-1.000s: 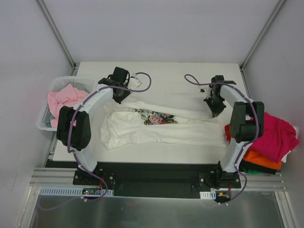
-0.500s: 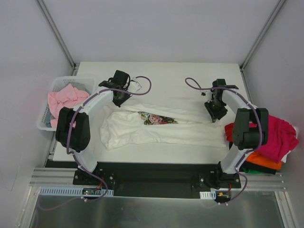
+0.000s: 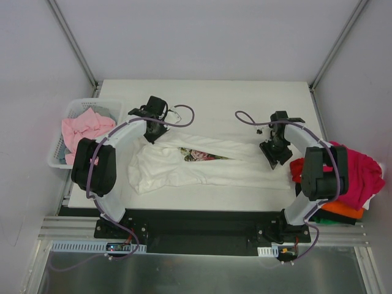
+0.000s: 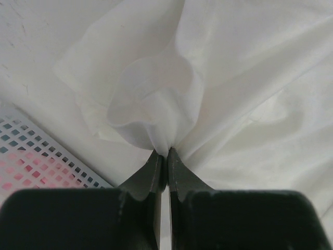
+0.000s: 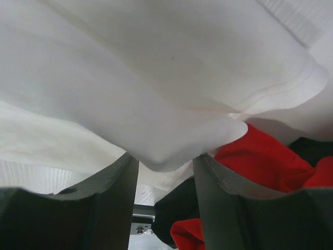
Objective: Fold and stack the t-shirts
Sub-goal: Fold the tshirt
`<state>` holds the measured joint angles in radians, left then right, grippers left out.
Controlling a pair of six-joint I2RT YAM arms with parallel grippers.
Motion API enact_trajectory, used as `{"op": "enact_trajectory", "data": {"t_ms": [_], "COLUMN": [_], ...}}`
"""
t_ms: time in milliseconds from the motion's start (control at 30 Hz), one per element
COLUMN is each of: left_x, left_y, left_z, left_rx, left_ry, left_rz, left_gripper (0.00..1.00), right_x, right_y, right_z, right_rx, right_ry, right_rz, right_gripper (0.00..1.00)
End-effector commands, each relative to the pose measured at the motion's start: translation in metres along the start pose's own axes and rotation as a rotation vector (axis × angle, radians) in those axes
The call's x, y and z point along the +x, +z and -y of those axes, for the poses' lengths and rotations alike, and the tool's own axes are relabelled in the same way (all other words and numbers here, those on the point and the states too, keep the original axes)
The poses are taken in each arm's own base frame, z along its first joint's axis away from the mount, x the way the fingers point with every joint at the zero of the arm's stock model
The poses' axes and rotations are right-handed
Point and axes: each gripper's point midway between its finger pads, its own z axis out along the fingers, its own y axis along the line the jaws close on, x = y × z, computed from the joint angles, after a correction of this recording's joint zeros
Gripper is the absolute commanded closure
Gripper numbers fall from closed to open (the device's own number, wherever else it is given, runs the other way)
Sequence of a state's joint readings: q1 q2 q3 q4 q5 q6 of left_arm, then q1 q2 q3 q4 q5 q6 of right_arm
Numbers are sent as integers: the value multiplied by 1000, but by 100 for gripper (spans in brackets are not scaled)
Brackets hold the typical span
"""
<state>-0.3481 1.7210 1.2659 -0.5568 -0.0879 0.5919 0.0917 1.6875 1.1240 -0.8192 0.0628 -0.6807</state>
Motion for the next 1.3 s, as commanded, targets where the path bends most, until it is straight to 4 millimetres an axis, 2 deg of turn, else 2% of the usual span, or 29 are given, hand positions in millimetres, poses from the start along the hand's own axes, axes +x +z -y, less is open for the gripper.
{"op": "enact_trajectory", "data": {"t_ms": [0, 367, 467, 600, 700, 867, 900, 1033, 1100, 1133, 1233, 1267], "left_x": [1, 18, 25, 33, 39, 40, 40, 44, 46, 48, 47, 47], "left_y": [-14, -11, -13, -16, -19, -30, -32, -36, -37, -39, -44, -46], "left_z": [2, 14, 16, 21, 21, 24, 26, 24, 22, 22, 26, 29], "left_rx": [-21, -14, -34, -67, -95, -116, -119, -152, -171, -179, -176, -171], "left_ry": [-6, 8, 31, 89, 123, 133, 138, 164, 175, 179, 187, 189], "left_rz": [16, -26, -46, -77, -100, -76, -75, -91, -103, -107, -87, -80], "left_gripper": [100, 100, 100, 100, 100, 100, 92, 79, 63, 48, 12, 8], "right_x": [13, 46, 43, 29, 19, 14, 14, 12, 11, 11, 9, 9], "right_y": [-16, -44, -54, -67, -65, -56, -54, -48, -46, -46, -45, -45], "right_z": [-14, -28, -25, -21, -20, -19, -19, -20, -20, -19, -19, -19], "right_rx": [-27, -29, -4, 4, -6, -6, -5, -14, -13, -12, -13, -13], "right_ry": [-10, -53, -48, -37, -38, -45, -43, -44, -44, -42, -43, -41], "right_rz": [3, -20, 13, 59, 60, 41, 36, 29, 24, 25, 24, 24], "right_gripper": [51, 50, 50, 50, 50, 51, 51, 51, 51, 51, 51, 51]}}
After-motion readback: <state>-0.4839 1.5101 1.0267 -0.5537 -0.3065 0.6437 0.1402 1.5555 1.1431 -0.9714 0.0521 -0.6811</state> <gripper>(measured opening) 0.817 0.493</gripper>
